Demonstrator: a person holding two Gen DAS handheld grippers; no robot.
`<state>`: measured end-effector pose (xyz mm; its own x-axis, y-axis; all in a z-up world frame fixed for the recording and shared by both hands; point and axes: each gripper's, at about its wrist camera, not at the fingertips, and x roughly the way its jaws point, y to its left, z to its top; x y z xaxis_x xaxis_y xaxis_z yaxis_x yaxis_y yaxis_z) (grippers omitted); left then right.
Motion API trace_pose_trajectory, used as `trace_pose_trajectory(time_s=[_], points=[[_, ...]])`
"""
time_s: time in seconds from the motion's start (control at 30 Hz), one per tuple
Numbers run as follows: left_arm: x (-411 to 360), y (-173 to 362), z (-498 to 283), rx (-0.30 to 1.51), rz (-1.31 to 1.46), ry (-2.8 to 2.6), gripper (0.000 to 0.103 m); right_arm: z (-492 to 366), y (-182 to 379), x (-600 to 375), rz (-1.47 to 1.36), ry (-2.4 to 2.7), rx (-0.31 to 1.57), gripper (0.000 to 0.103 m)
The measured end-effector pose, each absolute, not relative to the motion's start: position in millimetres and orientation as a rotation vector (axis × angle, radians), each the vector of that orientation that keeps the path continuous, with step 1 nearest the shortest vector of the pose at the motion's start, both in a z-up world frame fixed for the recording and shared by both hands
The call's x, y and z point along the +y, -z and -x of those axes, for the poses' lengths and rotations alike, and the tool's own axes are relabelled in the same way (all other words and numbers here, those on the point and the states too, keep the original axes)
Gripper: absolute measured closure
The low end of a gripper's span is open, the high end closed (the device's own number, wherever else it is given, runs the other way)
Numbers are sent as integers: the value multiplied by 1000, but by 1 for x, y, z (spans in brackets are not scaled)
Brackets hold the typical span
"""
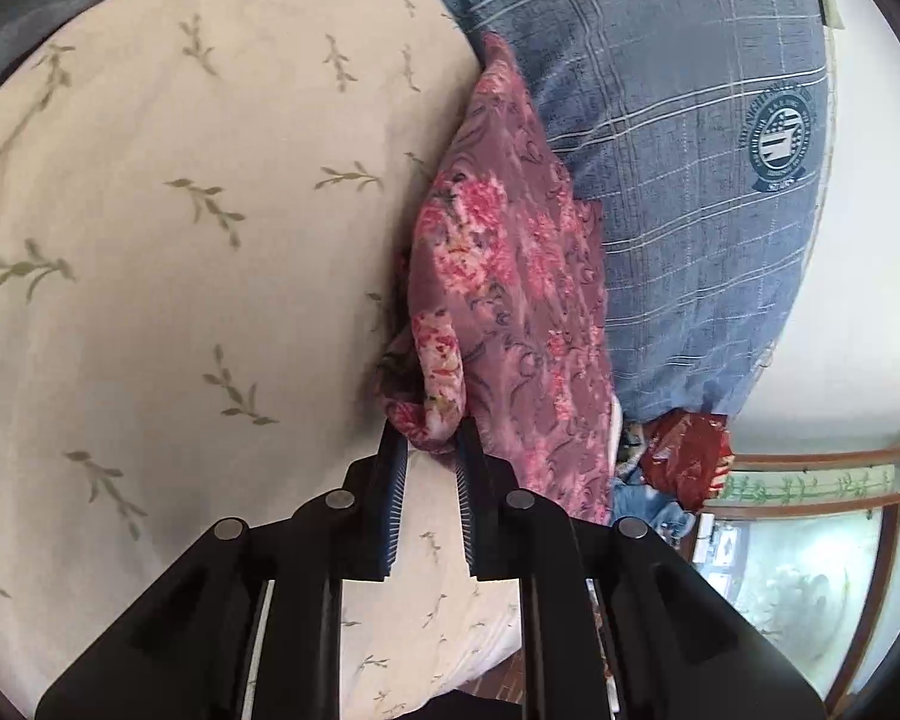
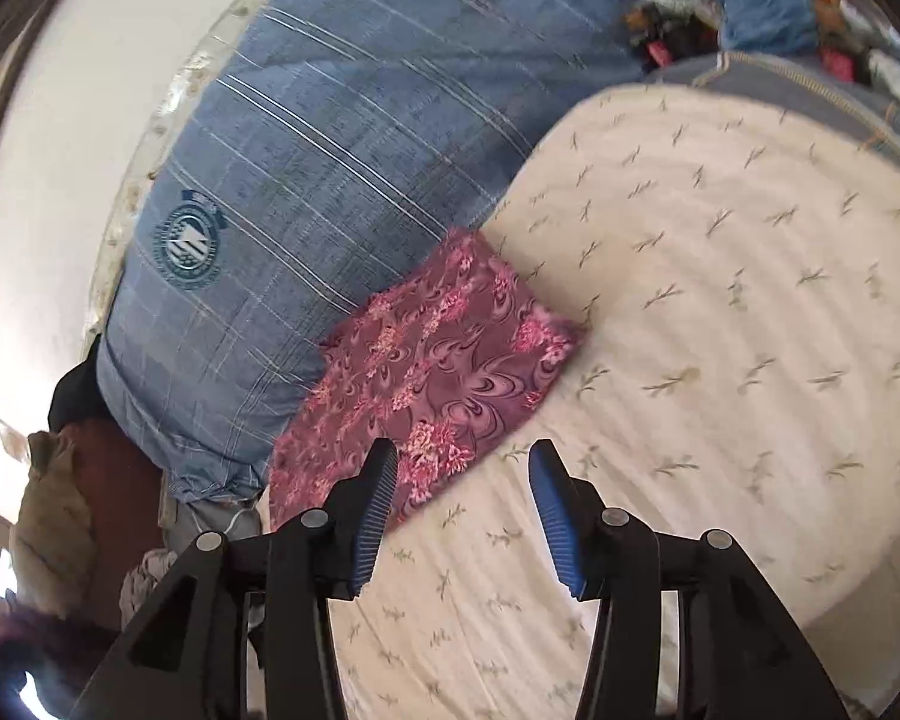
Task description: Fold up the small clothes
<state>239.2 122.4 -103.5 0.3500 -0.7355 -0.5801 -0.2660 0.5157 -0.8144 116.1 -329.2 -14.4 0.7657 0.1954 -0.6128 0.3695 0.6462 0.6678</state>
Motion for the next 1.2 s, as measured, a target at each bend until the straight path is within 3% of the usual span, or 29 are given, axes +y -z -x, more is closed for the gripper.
trace_pose_trajectory(time_s=[0.23,0.3,0.47,0.73,0.8,0.93,0.97,1.0,1.03,1.07,1.1,1.2], points=[[118,103,-244,1251,970,321,92,-181,84,-335,-1016,184,765,57],[119,99,-245,1237,959,308,94,-193,95,-340,-1065,148,768,98],[128,94,-244,1202,909,274,97,-180,62,-366,-1021,32,591,100],[142,93,-234,1247,830,206,100,-170,111,-391,-1086,87,699,102],[154,84,-228,1236,847,241,100,-165,99,-392,-1042,113,708,95],[163,51,-234,1165,792,261,97,-151,64,-404,-1012,141,598,92],[159,45,-242,1158,769,271,93,-157,52,-406,-993,118,575,79],[155,41,-254,1155,748,278,82,-172,43,-405,-963,94,586,55],[150,40,-264,1152,735,274,66,-187,38,-404,-935,78,610,45],[145,41,-280,1153,723,263,59,-206,34,-401,-906,68,638,38],[142,43,-292,1157,723,249,53,-226,34,-396,-886,57,672,38],[130,57,-334,1207,728,256,52,-281,40,-384,-833,72,744,38]])
